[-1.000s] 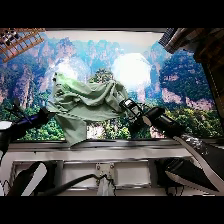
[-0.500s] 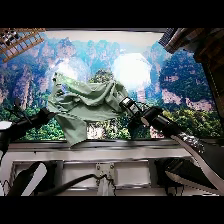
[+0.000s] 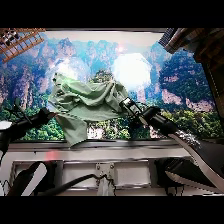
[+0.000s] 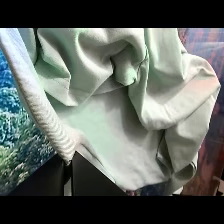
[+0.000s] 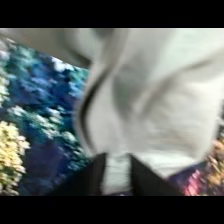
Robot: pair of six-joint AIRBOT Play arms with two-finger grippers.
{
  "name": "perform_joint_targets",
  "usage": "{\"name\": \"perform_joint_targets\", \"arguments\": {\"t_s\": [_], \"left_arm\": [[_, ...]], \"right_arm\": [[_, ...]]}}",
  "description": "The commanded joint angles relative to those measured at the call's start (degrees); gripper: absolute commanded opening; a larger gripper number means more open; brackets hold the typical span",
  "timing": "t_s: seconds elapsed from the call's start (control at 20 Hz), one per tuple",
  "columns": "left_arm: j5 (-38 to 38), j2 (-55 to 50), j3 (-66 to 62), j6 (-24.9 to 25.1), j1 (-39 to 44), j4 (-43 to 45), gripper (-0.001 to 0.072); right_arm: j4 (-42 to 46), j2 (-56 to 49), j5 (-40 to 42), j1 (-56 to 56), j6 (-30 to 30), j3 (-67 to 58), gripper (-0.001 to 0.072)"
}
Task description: Fold the clothes and pants, and hang the long-sleeved shirts on hangers.
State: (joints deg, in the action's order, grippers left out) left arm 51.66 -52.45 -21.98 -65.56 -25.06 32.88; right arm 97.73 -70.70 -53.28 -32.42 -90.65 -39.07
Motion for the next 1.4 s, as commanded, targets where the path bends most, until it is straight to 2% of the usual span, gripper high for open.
{"name": "perform_joint_targets", "arguments": {"t_s": [0.0,0.2,0.4,0.75,0.8,0.85,0.9,1.2,1.35], "left_arm": [[-0.02,0.04,-0.04,0.0,-0.07,0.02,0.0007],[-0.04,0.04,-0.04,0.02,-0.07,0.02,0.0008],[-0.02,0.04,-0.04,0.02,-0.07,0.02,0.0007],[-0.02,0.04,-0.04,0.0,-0.07,0.0,0.0008],[-0.02,0.04,-0.04,0.0,-0.07,0.0,0.0007],[-0.02,0.04,-0.04,0.0,-0.07,0.0,0.0007],[-0.02,0.04,-0.04,0.0,-0.07,0.0,0.0007],[-0.02,0.04,-0.04,0.0,-0.07,0.0,0.0007],[-0.04,0.04,-0.04,0.0,-0.07,0.0,0.0007]], "right_arm": [[-0.48,1.97,-2.12,-0.07,-0.37,0.02,0.0297],[-0.39,6.19,-3.17,-0.07,-0.11,0.02,0.0297],[-0.46,6.29,-6.6,-0.07,0.9,0.04,0.0298],[-1.84,6.27,-7.39,-0.07,1.81,0.04,0.03],[-2.21,6.25,-7.21,-0.09,1.9,0.04,0.0322],[-3.08,6.19,-7.23,-0.11,3.3,0.04,0.038],[-3.82,5.97,-7.48,-0.11,4.63,0.04,0.0384],[-1.79,3.67,-6.88,-0.11,4.61,0.33,0.0382],[-1.31,3.3,-4.44,-0.07,3.91,0.33,0.0306]]}}
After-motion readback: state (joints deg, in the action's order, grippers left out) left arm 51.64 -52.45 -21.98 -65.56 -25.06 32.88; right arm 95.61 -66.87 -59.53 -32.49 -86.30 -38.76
